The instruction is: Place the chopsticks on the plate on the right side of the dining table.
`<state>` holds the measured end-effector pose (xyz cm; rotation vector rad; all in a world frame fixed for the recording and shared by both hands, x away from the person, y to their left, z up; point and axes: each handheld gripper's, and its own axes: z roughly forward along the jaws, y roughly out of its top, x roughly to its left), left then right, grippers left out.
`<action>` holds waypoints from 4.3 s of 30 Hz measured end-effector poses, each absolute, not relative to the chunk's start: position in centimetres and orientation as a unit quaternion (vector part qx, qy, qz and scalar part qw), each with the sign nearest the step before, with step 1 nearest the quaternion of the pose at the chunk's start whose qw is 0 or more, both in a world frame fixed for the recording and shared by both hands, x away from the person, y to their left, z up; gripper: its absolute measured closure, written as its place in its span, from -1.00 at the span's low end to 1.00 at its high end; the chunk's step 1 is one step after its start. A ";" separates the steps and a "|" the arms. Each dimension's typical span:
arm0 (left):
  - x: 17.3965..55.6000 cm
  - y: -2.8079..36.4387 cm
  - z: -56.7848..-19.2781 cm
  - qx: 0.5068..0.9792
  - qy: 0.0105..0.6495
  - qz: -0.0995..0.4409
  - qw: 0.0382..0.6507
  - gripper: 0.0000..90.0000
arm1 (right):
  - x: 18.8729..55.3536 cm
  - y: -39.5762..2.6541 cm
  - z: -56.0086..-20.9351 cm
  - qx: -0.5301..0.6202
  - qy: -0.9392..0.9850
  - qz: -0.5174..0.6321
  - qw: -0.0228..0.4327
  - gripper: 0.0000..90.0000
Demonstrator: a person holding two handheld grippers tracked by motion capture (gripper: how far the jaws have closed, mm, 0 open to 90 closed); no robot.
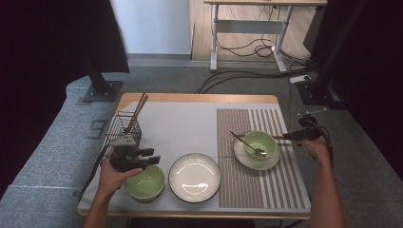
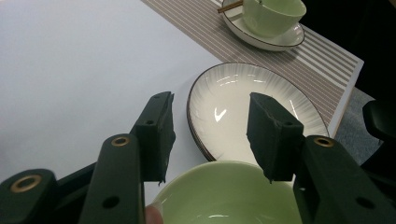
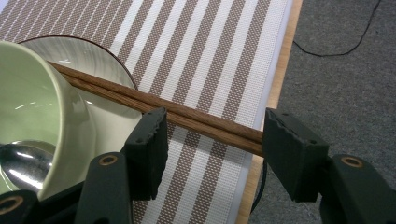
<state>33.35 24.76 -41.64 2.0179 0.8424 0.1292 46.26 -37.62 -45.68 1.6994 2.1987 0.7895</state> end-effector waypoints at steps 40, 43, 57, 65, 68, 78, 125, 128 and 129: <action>33.4 24.8 -41.7 0.820 0.343 0.053 0.455 0.14 | 46.8 -38.9 -47.5 0.621 0.730 0.267 0.101 -0.27; 33.4 24.8 -41.7 0.820 0.343 0.054 0.455 0.13 | 46.9 -38.9 -47.7 0.624 0.728 0.267 0.097 -0.27; 33.4 24.9 -41.7 0.819 0.343 0.053 0.457 0.13 | 46.9 -38.1 -47.8 0.618 0.732 0.272 0.094 -0.26; 33.4 25.0 -41.6 0.819 0.342 0.053 0.458 0.13 | 46.9 -37.8 -47.8 0.617 0.732 0.274 0.095 -0.26; 33.4 24.9 -41.6 0.819 0.342 0.053 0.458 0.13 | 47.0 -37.8 -47.8 0.615 0.733 0.275 0.094 -0.26; 33.4 24.9 -41.6 0.819 0.342 0.053 0.457 0.13 | 47.0 -37.5 -47.7 0.611 0.736 0.276 0.094 -0.26; 33.3 25.0 -41.5 0.819 0.341 0.053 0.458 0.13 | 46.9 -37.1 -47.6 0.609 0.735 0.283 0.095 -0.27; 33.3 25.0 -41.5 0.819 0.341 0.053 0.459 0.13 | 46.7 -37.2 -47.7 0.610 0.734 0.282 0.094 -0.27; 33.3 25.0 -41.5 0.819 0.341 0.053 0.459 0.13 | 46.7 -37.3 -47.8 0.611 0.734 0.282 0.093 -0.27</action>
